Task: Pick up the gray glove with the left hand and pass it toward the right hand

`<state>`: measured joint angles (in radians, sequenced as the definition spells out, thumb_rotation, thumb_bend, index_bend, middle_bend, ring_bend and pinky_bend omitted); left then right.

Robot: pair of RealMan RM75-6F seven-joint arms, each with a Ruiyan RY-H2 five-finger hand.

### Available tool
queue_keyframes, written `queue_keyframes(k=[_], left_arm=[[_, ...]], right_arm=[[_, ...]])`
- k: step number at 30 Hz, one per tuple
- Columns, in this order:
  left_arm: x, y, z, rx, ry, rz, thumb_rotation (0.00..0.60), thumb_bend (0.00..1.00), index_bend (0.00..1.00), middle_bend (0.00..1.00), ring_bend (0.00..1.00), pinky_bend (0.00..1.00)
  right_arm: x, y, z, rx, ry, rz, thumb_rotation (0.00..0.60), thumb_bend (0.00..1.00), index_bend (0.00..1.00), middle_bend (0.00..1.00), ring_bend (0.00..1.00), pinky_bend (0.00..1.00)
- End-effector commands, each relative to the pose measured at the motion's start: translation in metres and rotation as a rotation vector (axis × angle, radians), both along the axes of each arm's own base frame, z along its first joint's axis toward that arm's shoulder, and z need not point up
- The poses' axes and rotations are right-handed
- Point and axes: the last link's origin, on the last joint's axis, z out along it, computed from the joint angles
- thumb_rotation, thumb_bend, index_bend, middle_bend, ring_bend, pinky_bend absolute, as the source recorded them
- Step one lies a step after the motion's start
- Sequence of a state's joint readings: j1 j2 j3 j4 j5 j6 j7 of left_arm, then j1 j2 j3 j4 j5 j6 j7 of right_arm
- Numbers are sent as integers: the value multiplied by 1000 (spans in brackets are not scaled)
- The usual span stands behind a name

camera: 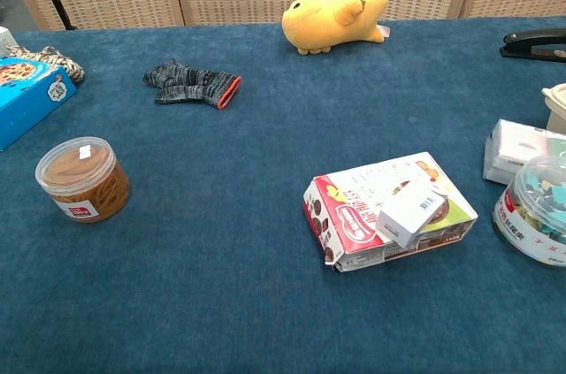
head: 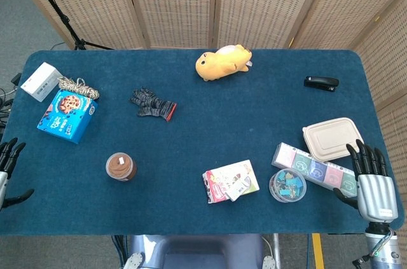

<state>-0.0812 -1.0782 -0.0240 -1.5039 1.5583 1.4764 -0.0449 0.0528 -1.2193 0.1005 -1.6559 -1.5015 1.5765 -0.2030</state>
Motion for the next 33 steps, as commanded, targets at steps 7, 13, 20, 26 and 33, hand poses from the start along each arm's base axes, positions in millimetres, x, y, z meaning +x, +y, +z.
queue_keyframes(k=[7,13,20,26,33], left_arm=[[31,103,-2,-134,125,-251,600,0,0,0,0,0],[57,171,-25,-233,90,-311,600,0,0,0,0,0],[96,236,-60,-331,76,-264,600,0,0,0,0,0],[118,276,-92,-372,105,-224,600,0,0,0,0,0],[123,307,-128,-417,157,-143,600,0,0,0,0,0]], right_arm=[[-9,-9,1,-10,6,-55,600,0,0,0,0,0],[-19,-15,7,-31,6,-108,600,0,0,0,0,0],[-33,-26,11,-38,26,-174,600,0,0,0,0,0],[-44,-35,10,4,25,-211,600,0,0,0,0,0],[-54,-42,12,-10,47,-240,600,0,0,0,0,0]])
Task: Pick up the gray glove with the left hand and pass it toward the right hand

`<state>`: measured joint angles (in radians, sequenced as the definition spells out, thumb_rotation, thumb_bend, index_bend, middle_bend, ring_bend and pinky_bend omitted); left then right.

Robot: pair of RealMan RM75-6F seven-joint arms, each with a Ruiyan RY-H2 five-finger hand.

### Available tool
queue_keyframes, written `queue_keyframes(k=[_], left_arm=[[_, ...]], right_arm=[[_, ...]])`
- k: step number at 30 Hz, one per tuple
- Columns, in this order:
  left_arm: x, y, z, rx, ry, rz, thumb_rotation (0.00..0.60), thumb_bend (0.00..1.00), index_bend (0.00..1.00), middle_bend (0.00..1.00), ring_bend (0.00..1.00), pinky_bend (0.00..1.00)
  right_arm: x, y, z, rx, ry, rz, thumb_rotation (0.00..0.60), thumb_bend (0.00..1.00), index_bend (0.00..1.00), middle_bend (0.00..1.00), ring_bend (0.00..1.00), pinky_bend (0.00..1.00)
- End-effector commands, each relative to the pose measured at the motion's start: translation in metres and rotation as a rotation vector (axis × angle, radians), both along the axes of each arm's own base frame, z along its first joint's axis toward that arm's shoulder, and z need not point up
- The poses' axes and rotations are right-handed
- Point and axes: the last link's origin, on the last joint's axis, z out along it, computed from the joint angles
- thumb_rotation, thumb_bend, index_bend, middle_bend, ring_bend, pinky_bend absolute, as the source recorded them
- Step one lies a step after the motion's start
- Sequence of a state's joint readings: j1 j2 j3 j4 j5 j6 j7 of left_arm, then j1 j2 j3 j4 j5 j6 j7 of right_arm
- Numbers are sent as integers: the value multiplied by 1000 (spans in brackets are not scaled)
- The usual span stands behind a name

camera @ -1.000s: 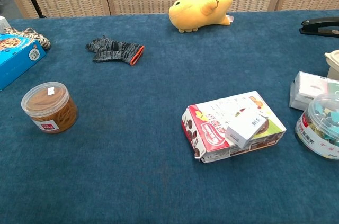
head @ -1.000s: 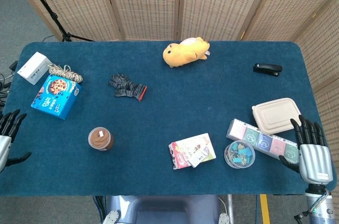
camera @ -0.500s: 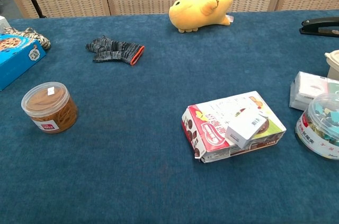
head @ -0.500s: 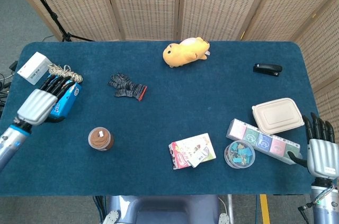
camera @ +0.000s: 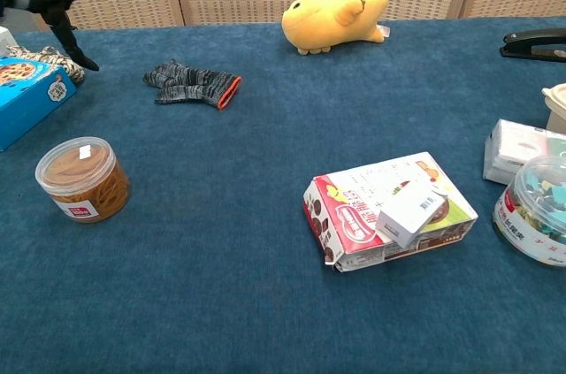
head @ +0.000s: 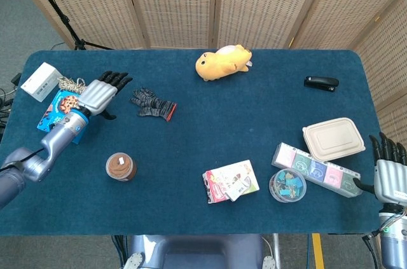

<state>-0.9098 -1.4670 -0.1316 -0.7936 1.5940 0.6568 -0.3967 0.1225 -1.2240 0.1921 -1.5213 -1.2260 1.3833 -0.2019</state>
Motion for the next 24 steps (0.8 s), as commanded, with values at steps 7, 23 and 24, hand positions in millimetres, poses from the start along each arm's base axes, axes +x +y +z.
queue_keyframes(k=[7,23,24], left_arm=[[14,29,-50,-53,29,81,600,0,0,0,0,0],[46,39,-95,-75,93,79,600,0,0,0,0,17],[46,39,-97,-74,98,82,600,0,0,0,0,31]], right_arm=[[-9,-7,2,-5,-7,-34,600,0,0,0,0,0],[-13,-8,8,-22,-9,-43,600,0,0,0,0,0],[-14,-8,9,-24,-11,-45,600,0,0,0,0,0]])
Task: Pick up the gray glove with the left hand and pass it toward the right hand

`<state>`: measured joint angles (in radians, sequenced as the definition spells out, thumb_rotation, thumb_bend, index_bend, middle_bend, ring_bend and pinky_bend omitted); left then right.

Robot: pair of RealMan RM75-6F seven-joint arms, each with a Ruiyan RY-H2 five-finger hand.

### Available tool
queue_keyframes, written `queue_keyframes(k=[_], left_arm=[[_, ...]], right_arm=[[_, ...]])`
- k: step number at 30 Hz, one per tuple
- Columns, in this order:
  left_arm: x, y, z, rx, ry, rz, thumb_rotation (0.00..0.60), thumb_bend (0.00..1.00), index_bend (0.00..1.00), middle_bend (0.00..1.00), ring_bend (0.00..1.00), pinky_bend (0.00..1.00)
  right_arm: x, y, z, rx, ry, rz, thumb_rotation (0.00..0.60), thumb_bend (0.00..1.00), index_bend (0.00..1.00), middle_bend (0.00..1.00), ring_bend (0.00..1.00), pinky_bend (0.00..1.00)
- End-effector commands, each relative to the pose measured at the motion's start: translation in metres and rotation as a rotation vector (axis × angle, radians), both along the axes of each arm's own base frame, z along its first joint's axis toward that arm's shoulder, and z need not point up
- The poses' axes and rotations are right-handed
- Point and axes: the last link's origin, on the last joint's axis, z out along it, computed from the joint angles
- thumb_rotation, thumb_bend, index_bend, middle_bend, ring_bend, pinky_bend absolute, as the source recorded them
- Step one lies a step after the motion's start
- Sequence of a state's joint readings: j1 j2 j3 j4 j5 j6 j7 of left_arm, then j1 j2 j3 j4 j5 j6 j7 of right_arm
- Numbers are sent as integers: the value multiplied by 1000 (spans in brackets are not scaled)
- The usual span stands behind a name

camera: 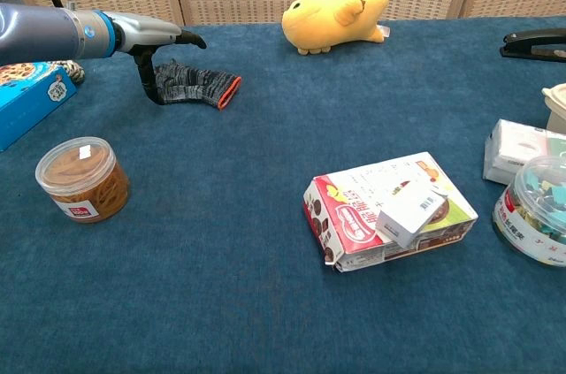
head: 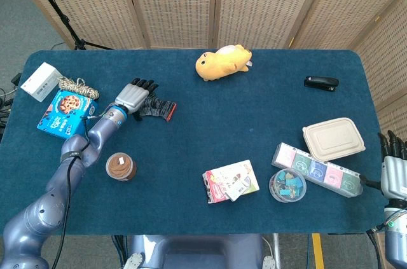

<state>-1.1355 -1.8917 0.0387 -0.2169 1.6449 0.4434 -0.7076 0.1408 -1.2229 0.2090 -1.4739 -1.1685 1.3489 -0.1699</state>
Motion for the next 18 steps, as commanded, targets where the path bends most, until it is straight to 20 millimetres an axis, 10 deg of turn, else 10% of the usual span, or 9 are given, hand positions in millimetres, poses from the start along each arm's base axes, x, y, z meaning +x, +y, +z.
queue_keyframes(k=[1,7,12,18], left_arm=[[2,0,-4,1,10,5,600,0,0,0,0,40],[3,2,-6,13,19,17,600,66,58,0,2,76],[4,2,-10,15,8,49,600,428,204,51,86,198],[4,1,-15,10,22,58,600,446,230,73,105,216]], right_arm=[[-1,0,2,-3,-3,-4,600,0,0,0,0,0],[0,1,3,-1,-10,0,600,0,0,0,0,0],[1,1,4,-1,-6,14,600,0,0,0,0,0],[3,3,4,-4,1,35,600,0,0,0,0,0]])
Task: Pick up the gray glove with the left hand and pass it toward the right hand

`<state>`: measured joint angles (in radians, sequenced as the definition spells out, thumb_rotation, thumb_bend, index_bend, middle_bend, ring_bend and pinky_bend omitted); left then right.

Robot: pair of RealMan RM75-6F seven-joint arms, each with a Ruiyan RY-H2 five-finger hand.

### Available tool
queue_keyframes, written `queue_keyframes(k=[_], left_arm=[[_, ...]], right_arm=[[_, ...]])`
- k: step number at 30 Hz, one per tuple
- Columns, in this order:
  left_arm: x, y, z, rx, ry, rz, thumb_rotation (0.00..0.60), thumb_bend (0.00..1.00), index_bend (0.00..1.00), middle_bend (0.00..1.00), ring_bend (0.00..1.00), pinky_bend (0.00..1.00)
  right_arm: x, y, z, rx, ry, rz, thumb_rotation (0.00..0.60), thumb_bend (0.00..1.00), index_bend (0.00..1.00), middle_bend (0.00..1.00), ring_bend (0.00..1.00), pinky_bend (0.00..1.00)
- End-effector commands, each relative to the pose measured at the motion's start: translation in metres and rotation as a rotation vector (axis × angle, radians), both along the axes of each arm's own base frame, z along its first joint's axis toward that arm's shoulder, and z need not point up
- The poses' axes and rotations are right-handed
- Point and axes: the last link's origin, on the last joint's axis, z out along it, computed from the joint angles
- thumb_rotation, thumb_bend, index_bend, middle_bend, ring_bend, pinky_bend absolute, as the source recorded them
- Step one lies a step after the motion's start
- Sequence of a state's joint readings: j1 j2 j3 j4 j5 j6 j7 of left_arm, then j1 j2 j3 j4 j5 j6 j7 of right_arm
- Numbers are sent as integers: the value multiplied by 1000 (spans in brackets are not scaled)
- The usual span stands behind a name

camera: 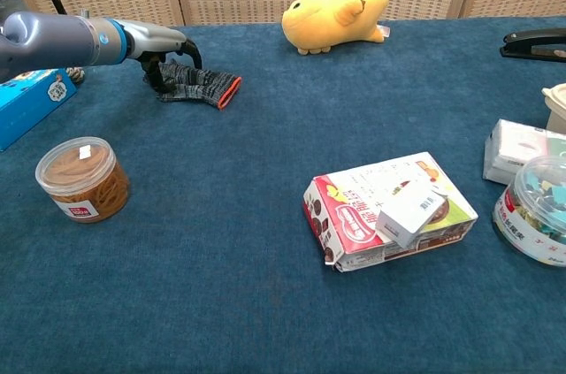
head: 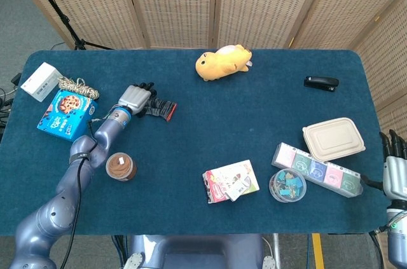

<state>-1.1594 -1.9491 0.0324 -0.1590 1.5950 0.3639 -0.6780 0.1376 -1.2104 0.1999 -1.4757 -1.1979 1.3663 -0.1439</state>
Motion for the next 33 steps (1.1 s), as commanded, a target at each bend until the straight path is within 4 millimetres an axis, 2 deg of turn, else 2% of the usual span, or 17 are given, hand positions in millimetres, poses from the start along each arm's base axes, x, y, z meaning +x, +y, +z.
queue_keyframes(k=[1,4,7,15,20,23,33], left_arm=[[1,-1,-3,-1,2,3,600,446,233,77,108,216],[2,-2,-5,0,7,-2,600,446,267,128,145,226],[2,-3,-8,3,17,-13,600,445,332,224,205,250],[4,-6,-12,76,49,-62,600,463,693,563,463,412],[6,-8,-14,99,34,-66,600,478,759,615,506,444],[9,-7,-10,116,-3,-77,600,483,766,620,510,447],[9,-6,25,86,-131,-176,600,484,768,620,511,447]], right_arm=[[1,1,0,-2,2,8,600,0,0,0,0,0],[1,1,1,-6,0,10,600,0,0,0,0,0],[2,2,1,-7,-3,14,600,0,0,0,0,0],[3,3,1,2,-6,21,600,0,0,0,0,0],[4,3,1,1,-9,25,600,0,0,0,0,0],[5,4,1,-1,-11,26,600,0,0,0,0,0],[10,6,-8,51,-19,44,600,0,0,0,0,0]])
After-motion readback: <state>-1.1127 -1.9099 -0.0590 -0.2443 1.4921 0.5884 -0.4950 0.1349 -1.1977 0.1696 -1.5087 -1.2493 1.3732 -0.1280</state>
